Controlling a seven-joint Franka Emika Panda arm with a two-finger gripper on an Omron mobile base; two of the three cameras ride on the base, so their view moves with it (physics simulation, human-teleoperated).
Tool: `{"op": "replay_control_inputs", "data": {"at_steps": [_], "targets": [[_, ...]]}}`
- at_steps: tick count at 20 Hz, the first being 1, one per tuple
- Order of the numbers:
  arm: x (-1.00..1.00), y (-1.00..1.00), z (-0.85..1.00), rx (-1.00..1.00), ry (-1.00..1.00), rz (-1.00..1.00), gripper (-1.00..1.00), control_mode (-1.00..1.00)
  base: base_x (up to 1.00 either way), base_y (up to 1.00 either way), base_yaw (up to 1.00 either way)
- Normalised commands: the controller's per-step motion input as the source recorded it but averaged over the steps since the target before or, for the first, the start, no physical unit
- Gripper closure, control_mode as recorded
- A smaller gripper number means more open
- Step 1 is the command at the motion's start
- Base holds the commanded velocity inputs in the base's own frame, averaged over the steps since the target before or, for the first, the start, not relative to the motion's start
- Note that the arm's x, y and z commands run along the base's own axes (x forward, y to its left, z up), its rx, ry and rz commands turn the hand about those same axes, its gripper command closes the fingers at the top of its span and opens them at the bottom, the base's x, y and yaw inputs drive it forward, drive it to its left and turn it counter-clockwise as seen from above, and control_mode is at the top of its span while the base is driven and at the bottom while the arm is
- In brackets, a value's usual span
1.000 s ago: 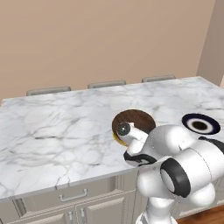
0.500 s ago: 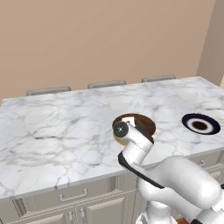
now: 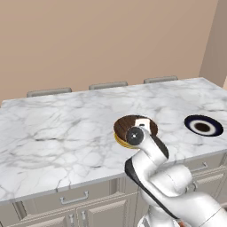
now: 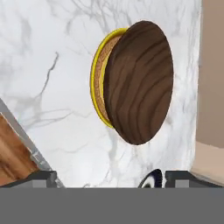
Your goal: Move the bowls from the cabinet to the plates on the dining table.
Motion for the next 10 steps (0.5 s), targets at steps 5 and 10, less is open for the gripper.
{"op": "replay_control_inputs", "data": {"at_steps": [5,10], "targets": [[-0.93,-0.44,0.79,0.57,-0.13,-0.26,-1.00,-1.00,0.00,0.00,0.00],[-0.72,-0.37,1.00,0.70,-0.05,-0.26,-1.00,-1.00,0.00,0.00,0.00]]}}
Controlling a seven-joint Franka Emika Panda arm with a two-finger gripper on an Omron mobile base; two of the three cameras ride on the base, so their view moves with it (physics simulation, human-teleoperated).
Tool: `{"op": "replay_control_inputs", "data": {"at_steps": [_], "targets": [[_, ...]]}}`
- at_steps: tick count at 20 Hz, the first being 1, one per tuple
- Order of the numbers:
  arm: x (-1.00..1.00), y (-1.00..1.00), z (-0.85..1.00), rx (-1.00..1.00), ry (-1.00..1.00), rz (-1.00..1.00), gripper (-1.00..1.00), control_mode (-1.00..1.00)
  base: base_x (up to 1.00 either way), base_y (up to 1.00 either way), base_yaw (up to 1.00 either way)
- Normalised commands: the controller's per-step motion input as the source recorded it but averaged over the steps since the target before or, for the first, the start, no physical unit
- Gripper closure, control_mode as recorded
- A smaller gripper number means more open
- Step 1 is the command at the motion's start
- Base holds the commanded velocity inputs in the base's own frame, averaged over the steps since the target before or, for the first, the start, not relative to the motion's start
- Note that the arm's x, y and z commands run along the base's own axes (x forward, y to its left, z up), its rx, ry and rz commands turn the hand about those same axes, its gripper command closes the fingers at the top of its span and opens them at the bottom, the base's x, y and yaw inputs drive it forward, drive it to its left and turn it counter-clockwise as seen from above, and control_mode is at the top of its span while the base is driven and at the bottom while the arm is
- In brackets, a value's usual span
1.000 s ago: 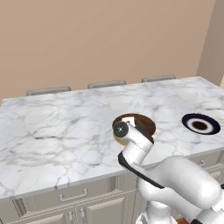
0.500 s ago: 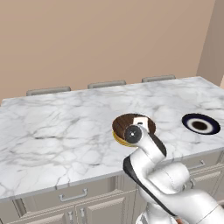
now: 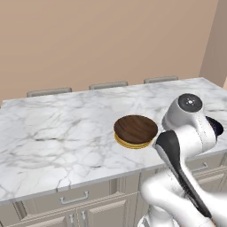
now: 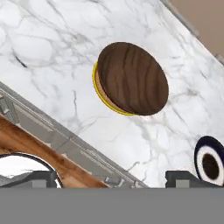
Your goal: Move the bowls from the cabinet to the plates on the dining table.
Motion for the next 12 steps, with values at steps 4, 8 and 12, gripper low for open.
{"op": "replay_control_inputs", "data": {"at_steps": [4,8,12], "targets": [[-0.60,-0.37,0.82,0.63,-0.08,-0.30,-1.00,-1.00,0.00,0.00,0.00],[-0.42,-0.16,0.24,0.36,-0.08,-0.33,-1.00,-1.00,0.00,0.00,0.00],[-0.46,0.00,0.22,0.04,-0.07,-0.32,-1.00,-1.00,0.00,0.00,0.00]]}}
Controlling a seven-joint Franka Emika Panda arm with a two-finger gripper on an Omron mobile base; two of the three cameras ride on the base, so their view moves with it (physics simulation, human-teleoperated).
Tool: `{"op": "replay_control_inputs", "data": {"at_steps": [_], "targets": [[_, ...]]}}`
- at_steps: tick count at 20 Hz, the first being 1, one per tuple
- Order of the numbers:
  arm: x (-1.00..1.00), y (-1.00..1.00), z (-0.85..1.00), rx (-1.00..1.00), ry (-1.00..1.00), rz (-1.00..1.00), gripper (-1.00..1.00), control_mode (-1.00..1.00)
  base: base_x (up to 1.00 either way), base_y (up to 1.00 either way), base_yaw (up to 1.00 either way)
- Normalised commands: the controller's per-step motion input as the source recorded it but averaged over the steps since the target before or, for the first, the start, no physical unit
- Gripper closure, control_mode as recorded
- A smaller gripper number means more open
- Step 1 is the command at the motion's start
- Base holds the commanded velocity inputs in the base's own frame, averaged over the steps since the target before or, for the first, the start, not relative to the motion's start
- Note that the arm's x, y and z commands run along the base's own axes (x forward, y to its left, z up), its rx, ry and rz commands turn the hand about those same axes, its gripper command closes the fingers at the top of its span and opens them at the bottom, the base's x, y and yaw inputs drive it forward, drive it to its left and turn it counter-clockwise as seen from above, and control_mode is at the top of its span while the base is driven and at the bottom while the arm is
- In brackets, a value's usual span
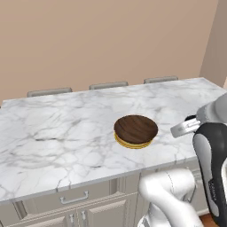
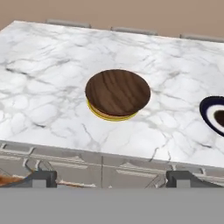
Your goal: Move the bowls from the cabinet to the plates on the dining table.
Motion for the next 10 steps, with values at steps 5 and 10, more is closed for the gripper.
{"op": "replay_control_inputs", "data": {"at_steps": [5,10], "targets": [[-0.52,0.06,0.27,-0.02,-0.03,-0.26,-1.00,-1.00,0.00,0.00,0.00],[-0.02,-0.20,0.06,0.06,0.00,-0.10,-1.00,-1.00,0.00,0.00,0.00]]}}
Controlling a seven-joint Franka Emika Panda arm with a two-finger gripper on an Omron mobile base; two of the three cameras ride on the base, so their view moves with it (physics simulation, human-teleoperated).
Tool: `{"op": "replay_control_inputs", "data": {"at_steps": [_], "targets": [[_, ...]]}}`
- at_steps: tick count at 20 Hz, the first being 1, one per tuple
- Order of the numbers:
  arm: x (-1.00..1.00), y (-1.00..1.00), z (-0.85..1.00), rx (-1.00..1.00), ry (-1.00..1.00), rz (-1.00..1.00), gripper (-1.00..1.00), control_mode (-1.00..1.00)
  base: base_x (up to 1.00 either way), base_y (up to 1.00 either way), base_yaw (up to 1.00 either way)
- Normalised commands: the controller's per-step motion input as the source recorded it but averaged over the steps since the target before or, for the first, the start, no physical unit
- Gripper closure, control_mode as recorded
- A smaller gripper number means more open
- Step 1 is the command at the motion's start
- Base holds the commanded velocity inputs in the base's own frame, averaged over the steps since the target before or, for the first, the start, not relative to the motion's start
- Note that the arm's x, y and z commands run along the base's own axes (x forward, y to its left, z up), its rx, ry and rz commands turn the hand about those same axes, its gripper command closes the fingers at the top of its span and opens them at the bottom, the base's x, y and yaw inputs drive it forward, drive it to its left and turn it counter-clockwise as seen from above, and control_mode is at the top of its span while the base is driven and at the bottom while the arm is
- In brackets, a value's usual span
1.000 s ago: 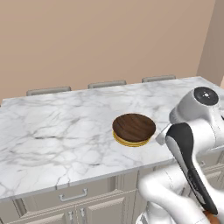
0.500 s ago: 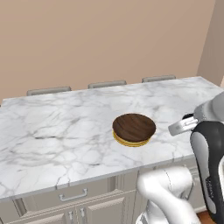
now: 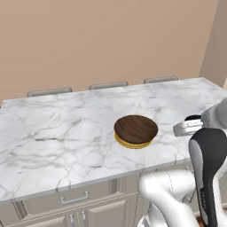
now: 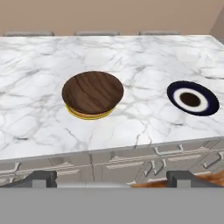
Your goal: Move the bowls from the cabinet to the plates on the dining table.
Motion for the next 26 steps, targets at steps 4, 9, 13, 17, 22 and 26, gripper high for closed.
{"op": "replay_control_inputs", "data": {"at_steps": [4,9,13,17,22,26], "targets": [[0.43,-0.52,0.00,0.16,0.02,0.00,-1.00,-1.00,0.00,0.00,0.00],[0.34,-0.31,0.00,0.12,0.03,0.00,-1.00,-1.00,0.00,0.00,0.00],[0.03,-0.02,-0.06,0.00,0.00,0.00,-1.00,1.00,0.00,-0.02,0.00],[0.00,0.00,0.00,0.00,0.00,0.00,-1.00,1.00,-0.34,-0.23,0.00],[0.00,0.00,0.00,0.00,0.00,0.00,-1.00,1.00,-0.60,-0.87,0.00],[0.00,0.00,0.00,0.00,0.00,0.00,-1.00,1.00,-0.46,-0.96,0.00]]}}
